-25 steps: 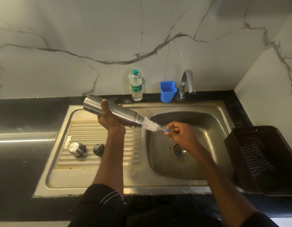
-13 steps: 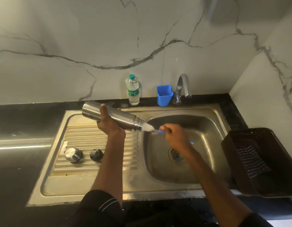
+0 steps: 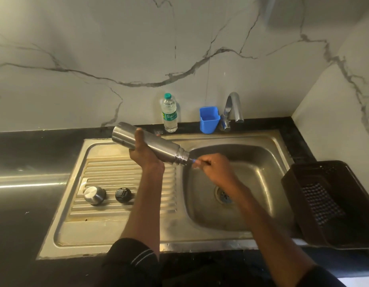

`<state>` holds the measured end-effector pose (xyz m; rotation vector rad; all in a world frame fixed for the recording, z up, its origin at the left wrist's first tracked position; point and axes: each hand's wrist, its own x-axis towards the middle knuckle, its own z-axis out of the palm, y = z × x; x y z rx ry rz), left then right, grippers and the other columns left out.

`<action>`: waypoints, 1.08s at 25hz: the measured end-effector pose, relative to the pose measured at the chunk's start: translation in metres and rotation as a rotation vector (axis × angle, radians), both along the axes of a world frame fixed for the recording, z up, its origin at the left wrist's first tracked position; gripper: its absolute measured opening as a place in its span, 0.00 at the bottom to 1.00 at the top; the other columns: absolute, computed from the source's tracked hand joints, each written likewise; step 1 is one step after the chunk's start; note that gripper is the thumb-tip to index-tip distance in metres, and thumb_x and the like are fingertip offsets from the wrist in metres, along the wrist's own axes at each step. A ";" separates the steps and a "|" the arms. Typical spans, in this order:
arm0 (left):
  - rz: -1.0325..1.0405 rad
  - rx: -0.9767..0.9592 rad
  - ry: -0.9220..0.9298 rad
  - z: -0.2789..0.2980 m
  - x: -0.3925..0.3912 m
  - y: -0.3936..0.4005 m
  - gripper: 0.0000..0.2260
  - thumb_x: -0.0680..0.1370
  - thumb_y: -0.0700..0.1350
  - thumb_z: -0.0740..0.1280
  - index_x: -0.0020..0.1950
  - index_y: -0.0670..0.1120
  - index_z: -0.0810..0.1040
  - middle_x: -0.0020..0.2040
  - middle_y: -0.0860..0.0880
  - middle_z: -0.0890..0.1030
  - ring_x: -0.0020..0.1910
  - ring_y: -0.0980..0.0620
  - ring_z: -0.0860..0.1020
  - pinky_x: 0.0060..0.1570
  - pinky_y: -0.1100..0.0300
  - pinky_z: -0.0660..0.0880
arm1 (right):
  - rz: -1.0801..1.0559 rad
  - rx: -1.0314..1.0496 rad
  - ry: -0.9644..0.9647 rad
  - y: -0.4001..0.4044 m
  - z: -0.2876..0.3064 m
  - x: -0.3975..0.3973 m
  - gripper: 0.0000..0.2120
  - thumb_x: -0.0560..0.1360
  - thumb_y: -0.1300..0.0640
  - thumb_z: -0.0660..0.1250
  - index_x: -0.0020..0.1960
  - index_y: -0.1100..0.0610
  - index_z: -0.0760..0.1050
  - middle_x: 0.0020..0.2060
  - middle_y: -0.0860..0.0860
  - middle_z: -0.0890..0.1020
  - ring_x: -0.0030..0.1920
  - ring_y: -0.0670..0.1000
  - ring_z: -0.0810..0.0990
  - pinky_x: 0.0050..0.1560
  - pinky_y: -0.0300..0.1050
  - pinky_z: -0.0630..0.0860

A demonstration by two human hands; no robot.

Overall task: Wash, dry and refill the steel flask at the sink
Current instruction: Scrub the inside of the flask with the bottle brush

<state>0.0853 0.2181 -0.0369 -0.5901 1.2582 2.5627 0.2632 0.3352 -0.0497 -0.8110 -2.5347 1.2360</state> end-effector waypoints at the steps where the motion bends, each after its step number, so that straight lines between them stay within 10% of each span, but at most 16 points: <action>1: 0.010 0.007 0.003 0.001 -0.007 -0.004 0.27 0.74 0.50 0.78 0.68 0.43 0.73 0.57 0.39 0.85 0.47 0.40 0.88 0.44 0.47 0.85 | -0.020 -0.035 -0.004 0.010 0.000 0.008 0.05 0.78 0.50 0.73 0.45 0.48 0.86 0.32 0.43 0.83 0.34 0.43 0.78 0.41 0.47 0.75; 5: 0.056 0.011 0.005 -0.001 -0.020 -0.022 0.28 0.74 0.51 0.79 0.69 0.42 0.74 0.59 0.38 0.85 0.47 0.40 0.88 0.46 0.46 0.85 | -0.013 -0.216 -0.110 0.036 -0.002 0.050 0.06 0.79 0.59 0.72 0.43 0.51 0.82 0.36 0.58 0.85 0.36 0.49 0.79 0.44 0.59 0.80; 10: -0.016 0.019 -0.019 -0.007 0.001 -0.010 0.27 0.75 0.50 0.77 0.69 0.40 0.73 0.55 0.37 0.84 0.43 0.41 0.87 0.45 0.46 0.85 | 0.101 -0.179 -0.087 0.004 -0.003 0.001 0.17 0.83 0.51 0.62 0.37 0.45 0.81 0.34 0.50 0.84 0.35 0.50 0.79 0.45 0.53 0.78; 15: 0.077 0.014 -0.052 -0.010 -0.018 -0.029 0.30 0.74 0.51 0.79 0.69 0.41 0.72 0.58 0.39 0.84 0.46 0.41 0.87 0.41 0.51 0.84 | 0.032 -0.417 -0.001 0.020 0.010 0.048 0.03 0.77 0.60 0.75 0.46 0.55 0.82 0.32 0.50 0.84 0.33 0.45 0.80 0.38 0.38 0.76; 23: 0.016 0.008 -0.053 -0.010 -0.003 -0.009 0.29 0.73 0.50 0.79 0.69 0.41 0.72 0.58 0.37 0.85 0.46 0.39 0.88 0.49 0.41 0.85 | 0.007 0.138 -0.166 0.005 0.004 0.005 0.12 0.76 0.48 0.63 0.40 0.52 0.80 0.37 0.49 0.84 0.42 0.57 0.82 0.47 0.53 0.79; 27: 0.060 0.003 -0.050 -0.007 -0.012 -0.018 0.29 0.74 0.51 0.79 0.69 0.41 0.72 0.58 0.38 0.85 0.43 0.42 0.88 0.42 0.48 0.85 | -0.006 -0.245 -0.023 0.013 0.007 0.041 0.04 0.74 0.55 0.77 0.45 0.49 0.82 0.40 0.50 0.86 0.43 0.53 0.85 0.49 0.51 0.82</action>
